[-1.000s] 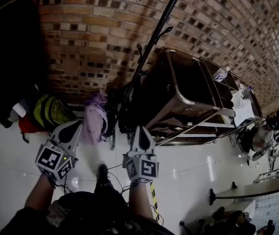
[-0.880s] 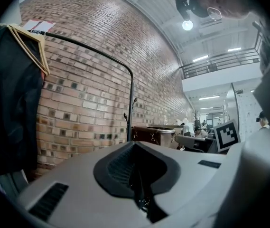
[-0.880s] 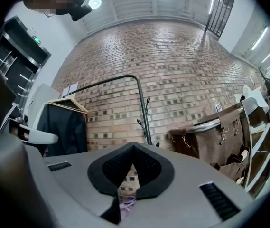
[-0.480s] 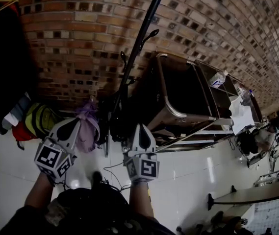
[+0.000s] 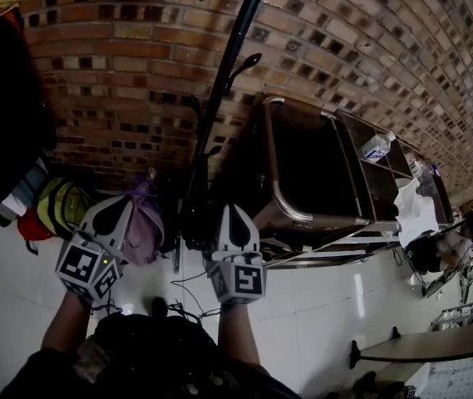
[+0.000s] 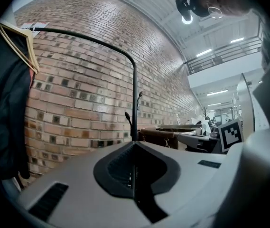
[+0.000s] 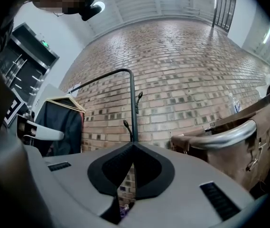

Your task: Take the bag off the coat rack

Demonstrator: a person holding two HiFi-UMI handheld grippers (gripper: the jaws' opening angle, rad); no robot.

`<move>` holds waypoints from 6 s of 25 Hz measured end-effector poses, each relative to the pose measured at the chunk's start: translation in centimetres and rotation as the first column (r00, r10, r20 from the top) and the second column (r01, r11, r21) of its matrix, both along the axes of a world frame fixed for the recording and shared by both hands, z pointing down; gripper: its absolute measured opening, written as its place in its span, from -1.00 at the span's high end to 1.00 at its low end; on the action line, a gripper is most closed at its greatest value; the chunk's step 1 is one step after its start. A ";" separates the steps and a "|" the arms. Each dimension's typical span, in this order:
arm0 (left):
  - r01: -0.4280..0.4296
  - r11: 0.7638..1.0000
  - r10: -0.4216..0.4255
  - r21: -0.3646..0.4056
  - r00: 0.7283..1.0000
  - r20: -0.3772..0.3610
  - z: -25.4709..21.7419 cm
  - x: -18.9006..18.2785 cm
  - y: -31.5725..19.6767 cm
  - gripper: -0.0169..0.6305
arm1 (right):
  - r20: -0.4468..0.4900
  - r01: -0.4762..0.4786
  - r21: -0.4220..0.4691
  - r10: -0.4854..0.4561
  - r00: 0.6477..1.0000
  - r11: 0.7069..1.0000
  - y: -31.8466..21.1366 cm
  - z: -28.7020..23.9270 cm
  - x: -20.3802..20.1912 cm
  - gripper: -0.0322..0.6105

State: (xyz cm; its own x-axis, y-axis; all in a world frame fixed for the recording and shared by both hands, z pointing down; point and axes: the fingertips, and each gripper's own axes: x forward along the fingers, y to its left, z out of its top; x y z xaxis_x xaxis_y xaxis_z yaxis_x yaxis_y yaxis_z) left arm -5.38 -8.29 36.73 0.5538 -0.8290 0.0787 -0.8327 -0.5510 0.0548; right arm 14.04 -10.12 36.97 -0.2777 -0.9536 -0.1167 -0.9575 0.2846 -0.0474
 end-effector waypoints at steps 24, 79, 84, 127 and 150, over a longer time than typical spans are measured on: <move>-0.003 1.000 0.003 0.021 1.000 -0.006 1.5 2.1 -7.0 0.89 | -0.110 0.081 -0.104 -0.092 0.990 0.991 -5.4 5.7 -0.5 0.42; -0.125 0.990 0.124 -0.061 0.992 -0.017 9.6 5.1 -22.3 0.89 | -0.161 0.150 -0.253 -0.194 0.968 0.956 -16.4 16.0 -3.8 0.84; -0.141 0.989 0.140 -0.050 0.990 -0.004 9.0 5.4 -22.1 0.89 | -0.106 0.150 -0.241 -0.180 0.978 0.959 -16.5 14.6 -3.7 0.84; -0.201 0.979 0.199 -0.042 0.979 -0.051 7.4 6.4 -24.6 0.89 | 0.216 0.175 0.023 -0.176 0.960 0.984 -20.1 -1.6 -0.7 0.85; -0.234 0.972 0.235 0.023 0.965 -0.119 3.0 7.4 -20.1 0.89 | 0.203 0.102 0.084 -0.117 0.972 0.991 -13.3 -5.6 2.6 0.86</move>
